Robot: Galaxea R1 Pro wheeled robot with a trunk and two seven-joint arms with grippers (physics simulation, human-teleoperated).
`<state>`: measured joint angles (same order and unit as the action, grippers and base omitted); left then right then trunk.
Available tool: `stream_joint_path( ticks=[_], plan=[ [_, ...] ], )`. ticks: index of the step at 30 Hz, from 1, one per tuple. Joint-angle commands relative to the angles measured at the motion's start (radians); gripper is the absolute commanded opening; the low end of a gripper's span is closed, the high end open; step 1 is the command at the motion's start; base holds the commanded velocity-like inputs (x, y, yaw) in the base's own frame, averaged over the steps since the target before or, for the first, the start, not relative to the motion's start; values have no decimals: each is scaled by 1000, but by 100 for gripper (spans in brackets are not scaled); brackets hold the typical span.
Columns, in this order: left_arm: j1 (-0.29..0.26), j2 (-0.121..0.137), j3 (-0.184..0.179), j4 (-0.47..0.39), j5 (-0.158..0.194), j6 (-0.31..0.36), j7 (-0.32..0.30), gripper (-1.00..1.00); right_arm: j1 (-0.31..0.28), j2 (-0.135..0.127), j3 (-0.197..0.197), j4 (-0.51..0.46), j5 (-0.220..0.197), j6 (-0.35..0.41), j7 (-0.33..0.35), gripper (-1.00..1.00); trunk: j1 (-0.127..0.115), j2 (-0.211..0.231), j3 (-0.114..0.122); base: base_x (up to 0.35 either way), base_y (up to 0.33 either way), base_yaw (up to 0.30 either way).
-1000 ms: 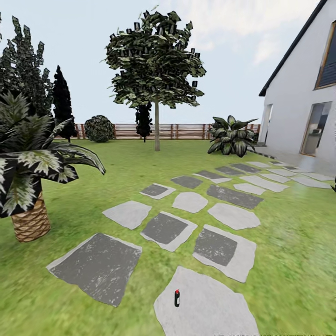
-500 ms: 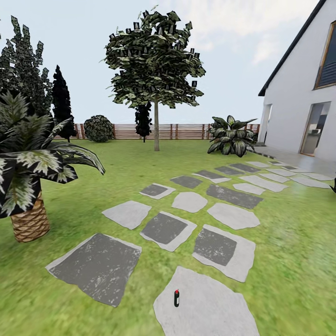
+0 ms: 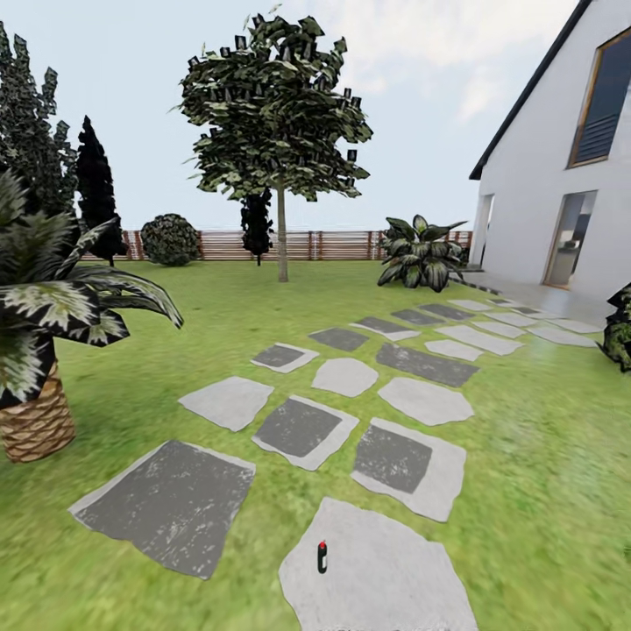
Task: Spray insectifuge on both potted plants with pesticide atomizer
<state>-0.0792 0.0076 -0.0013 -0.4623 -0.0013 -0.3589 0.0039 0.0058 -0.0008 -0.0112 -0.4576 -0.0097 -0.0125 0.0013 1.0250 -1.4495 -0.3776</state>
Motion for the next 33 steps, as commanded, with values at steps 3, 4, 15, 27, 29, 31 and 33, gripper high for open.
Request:
stream_joint_path(
  ticks=[3,4,15,27,29,31,33],
  plan=[
    [-1,0,0,1,0,-3,0,100,0,1,-1,-1,-1,-1,0,100,0,-1,-4,0,0,-228],
    [-1,0,0,1,0,-3,0,100,0,1,-1,-1,-1,-1,0,100,0,-1,-5,0,0,-232],
    [-1,0,0,1,0,-3,0,100,0,-1,-1,-1,-1,-1,1,100,0,-1,-18,0,0,-234],
    [-1,0,0,1,0,-3,0,100,0,-4,-1,-1,-1,-1,1,100,0,-1,-31,0,77,-235],
    [-1,0,0,1,0,-3,0,100,0,-4,-2,-1,-1,-1,1,100,0,-1,-34,0,150,-235],
    [-1,0,0,1,0,-3,1,100,0,-3,-2,-1,-1,-1,2,100,0,-1,-36,0,189,-235],
    [-1,0,0,1,0,-3,0,100,0,-4,-2,-1,-1,-1,2,100,0,-1,-38,0,211,-235]
  ],
)
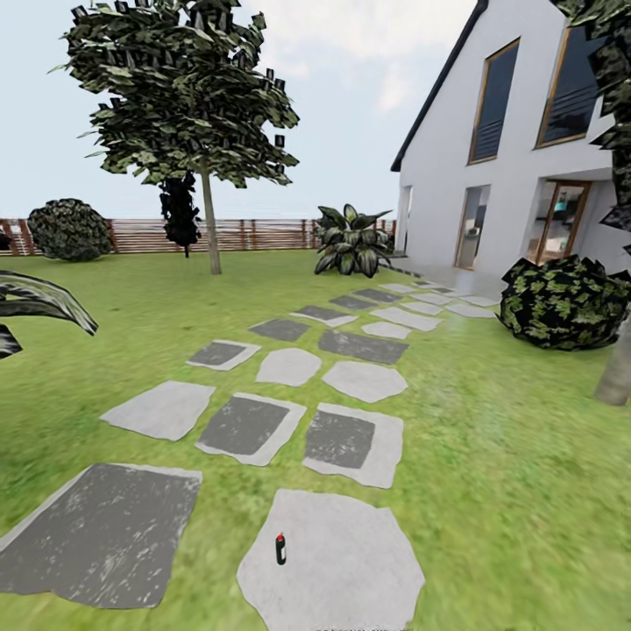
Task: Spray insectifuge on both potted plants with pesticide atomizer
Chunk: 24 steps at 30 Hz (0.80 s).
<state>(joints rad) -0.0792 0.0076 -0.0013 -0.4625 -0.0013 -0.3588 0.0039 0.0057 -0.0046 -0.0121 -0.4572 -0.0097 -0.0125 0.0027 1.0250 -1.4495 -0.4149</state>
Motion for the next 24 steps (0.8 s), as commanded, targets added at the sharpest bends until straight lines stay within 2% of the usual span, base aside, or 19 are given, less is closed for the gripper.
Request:
stream_joint_path(
  ticks=[1,24],
  plan=[
    [-1,0,0,1,0,-3,0,100,0,0,-1,-1,-1,-1,0,100,0,-1,-2,0,218,-235],
    [-1,0,0,1,0,-3,0,100,0,4,-1,-1,-1,-1,0,100,0,-1,-28,0,190,-235]
  ],
)
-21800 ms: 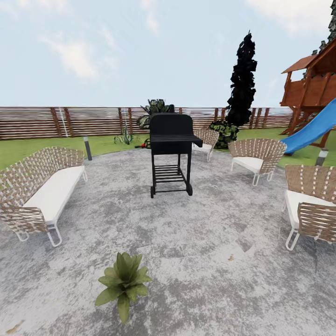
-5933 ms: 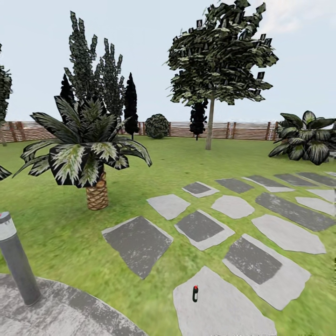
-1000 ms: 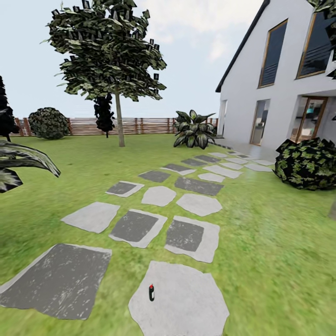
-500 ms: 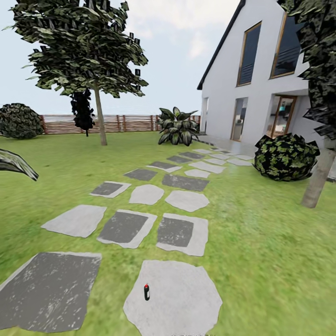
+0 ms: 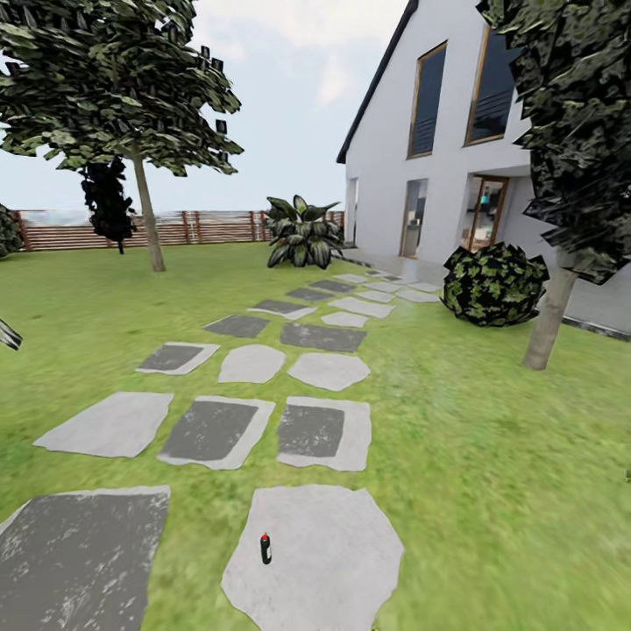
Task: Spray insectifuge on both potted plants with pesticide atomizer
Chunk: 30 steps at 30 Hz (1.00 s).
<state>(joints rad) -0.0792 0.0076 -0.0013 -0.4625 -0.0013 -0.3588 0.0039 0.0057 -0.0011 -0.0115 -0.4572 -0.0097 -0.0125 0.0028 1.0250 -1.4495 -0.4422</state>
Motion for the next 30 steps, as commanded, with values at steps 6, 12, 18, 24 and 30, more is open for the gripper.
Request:
stream_joint_path(
  ticks=[6,12,18,24,30],
  plan=[
    [-1,0,0,1,0,-3,0,100,0,1,-1,-1,-1,-1,0,100,0,0,-8,0,181,-235],
    [-1,0,0,1,0,-3,1,100,0,2,-1,-1,-1,-1,0,100,0,0,-15,0,187,-235],
    [-1,0,0,1,0,-3,0,100,0,3,-1,-1,-1,-1,0,100,0,0,-21,0,188,-214],
    [-1,1,0,1,0,-3,1,100,0,3,-1,-1,-1,-1,-1,100,0,0,-22,0,188,-40],
    [-1,0,0,1,0,-3,1,100,0,3,-1,-1,-1,-1,-1,100,0,0,-22,0,191,-3]
  ],
)
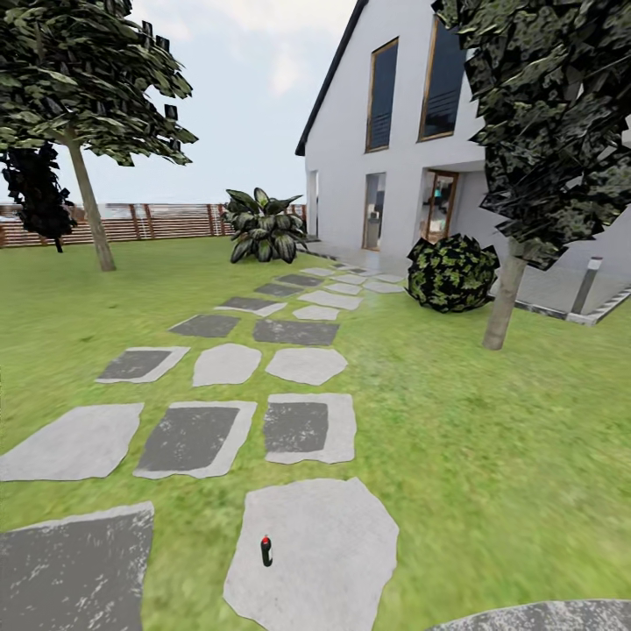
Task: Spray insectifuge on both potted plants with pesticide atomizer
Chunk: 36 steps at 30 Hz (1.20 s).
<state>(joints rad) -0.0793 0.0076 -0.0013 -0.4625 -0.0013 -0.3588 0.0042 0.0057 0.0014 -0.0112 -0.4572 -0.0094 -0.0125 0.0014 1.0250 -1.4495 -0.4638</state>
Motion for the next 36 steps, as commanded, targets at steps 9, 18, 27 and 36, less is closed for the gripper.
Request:
stream_joint_path(
  ticks=[9,18,27,36],
  plan=[
    [-1,0,0,1,0,-3,0,100,0,0,-1,-2,-1,-1,0,100,0,-1,-1,0,158,0],
    [-1,1,0,1,0,-3,0,100,0,-4,2,5,2,-1,0,100,0,-1,-1,0,10,0],
    [-1,0,0,1,0,-3,0,100,0,-5,1,5,2,-1,0,100,0,-1,-1,0,0,0],
    [-1,0,-1,1,-1,-3,0,100,0,-1,0,5,7,-1,-2,100,0,-1,-1,0,0,0]
  ],
)
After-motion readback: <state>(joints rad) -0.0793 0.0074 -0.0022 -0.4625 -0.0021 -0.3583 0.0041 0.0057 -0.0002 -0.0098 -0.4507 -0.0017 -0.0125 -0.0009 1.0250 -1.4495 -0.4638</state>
